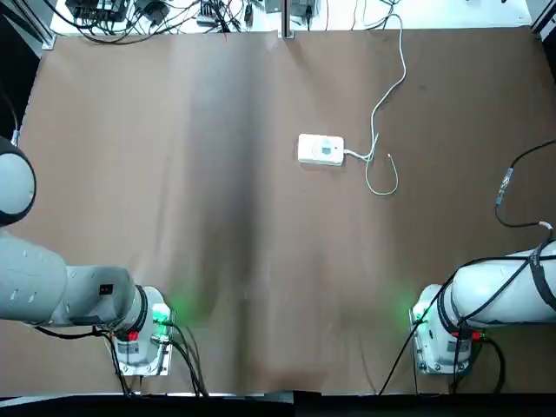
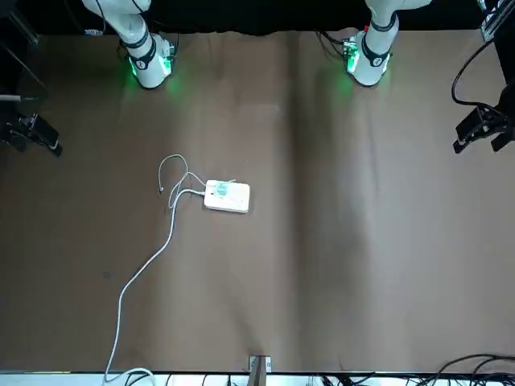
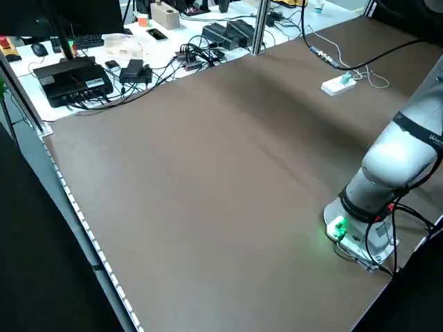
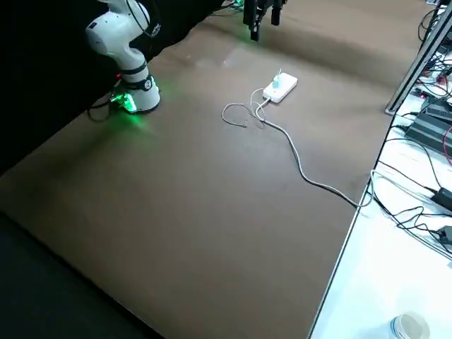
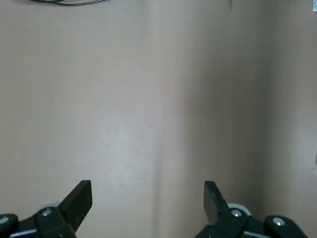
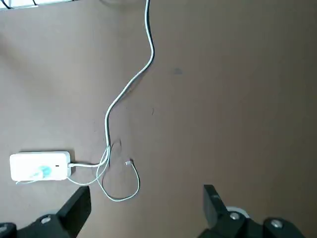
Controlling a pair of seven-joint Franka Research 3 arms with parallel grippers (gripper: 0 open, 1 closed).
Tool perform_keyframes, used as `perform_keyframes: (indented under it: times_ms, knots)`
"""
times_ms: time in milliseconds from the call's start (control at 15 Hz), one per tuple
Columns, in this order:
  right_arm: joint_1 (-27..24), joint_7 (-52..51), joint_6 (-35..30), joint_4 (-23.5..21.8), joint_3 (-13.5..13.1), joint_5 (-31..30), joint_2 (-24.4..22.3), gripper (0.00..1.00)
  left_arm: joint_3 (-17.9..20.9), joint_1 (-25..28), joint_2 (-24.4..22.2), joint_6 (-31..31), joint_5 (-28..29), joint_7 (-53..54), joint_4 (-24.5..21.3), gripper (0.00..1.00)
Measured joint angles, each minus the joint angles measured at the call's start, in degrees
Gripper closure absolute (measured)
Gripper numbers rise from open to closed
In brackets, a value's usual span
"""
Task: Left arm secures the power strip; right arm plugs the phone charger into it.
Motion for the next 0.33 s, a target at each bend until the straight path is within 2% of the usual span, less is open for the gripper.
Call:
perform_keyframes:
  times_ms: [333]
  knots:
    - [0.08,0.00,0.03,0.00,0.00,0.00,0.31,0.00,0.00,0.00,0.04,0.01,0.00,0.34,-0.03,0.00]
